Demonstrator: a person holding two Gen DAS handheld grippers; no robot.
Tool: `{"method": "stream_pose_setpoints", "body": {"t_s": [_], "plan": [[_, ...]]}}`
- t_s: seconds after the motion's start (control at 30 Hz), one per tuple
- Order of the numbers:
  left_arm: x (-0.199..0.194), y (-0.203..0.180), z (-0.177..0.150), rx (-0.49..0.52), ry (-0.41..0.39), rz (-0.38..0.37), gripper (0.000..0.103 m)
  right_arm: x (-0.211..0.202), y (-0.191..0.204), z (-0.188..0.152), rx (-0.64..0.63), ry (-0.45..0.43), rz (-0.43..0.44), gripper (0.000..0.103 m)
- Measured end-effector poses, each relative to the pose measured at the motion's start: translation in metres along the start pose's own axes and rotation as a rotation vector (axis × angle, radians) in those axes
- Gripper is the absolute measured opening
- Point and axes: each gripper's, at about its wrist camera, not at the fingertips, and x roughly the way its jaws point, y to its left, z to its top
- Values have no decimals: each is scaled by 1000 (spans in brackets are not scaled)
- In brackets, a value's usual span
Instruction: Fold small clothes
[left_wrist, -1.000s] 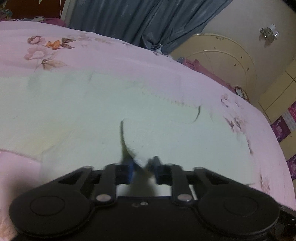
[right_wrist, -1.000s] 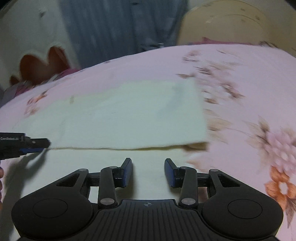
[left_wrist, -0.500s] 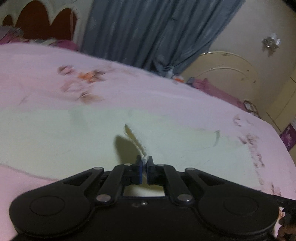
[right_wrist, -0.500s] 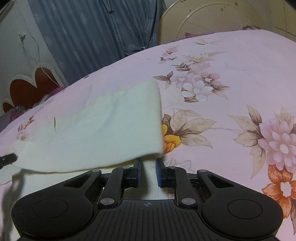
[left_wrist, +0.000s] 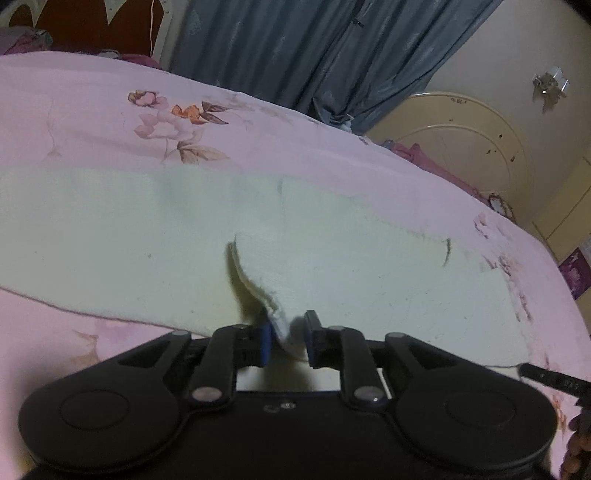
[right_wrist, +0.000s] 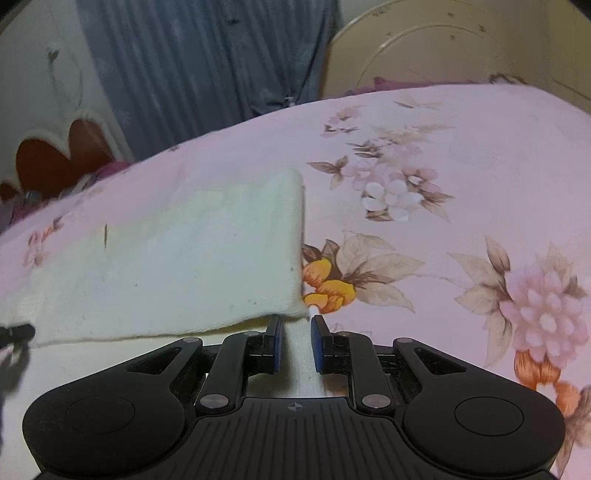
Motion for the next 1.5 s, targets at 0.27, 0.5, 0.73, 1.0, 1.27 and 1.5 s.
{"method": "stream_pose_setpoints", "body": {"t_s": [0.27, 0.5, 0.73, 1.0, 1.27, 1.5], "plan": [[-17, -17, 7, 80, -109, 94, 19, -8, 5, 22, -33, -74, 68, 18], [8, -34, 8, 158, -36, 88, 22, 9, -11, 22, 15, -54, -5, 19], [44, -56, 20, 246, -33, 88, 40, 65, 30, 76, -163, -73, 89, 19], [39, -46, 23, 242, -40, 124, 39, 110, -24, 114, -62, -15, -52, 19], [4, -70, -16, 244, -115, 40, 41, 43, 3, 52, -160, 22, 20, 19], [-4, -71, -36, 246, -91, 67, 54, -1, 7, 20, -177, -62, 10, 19]]}}
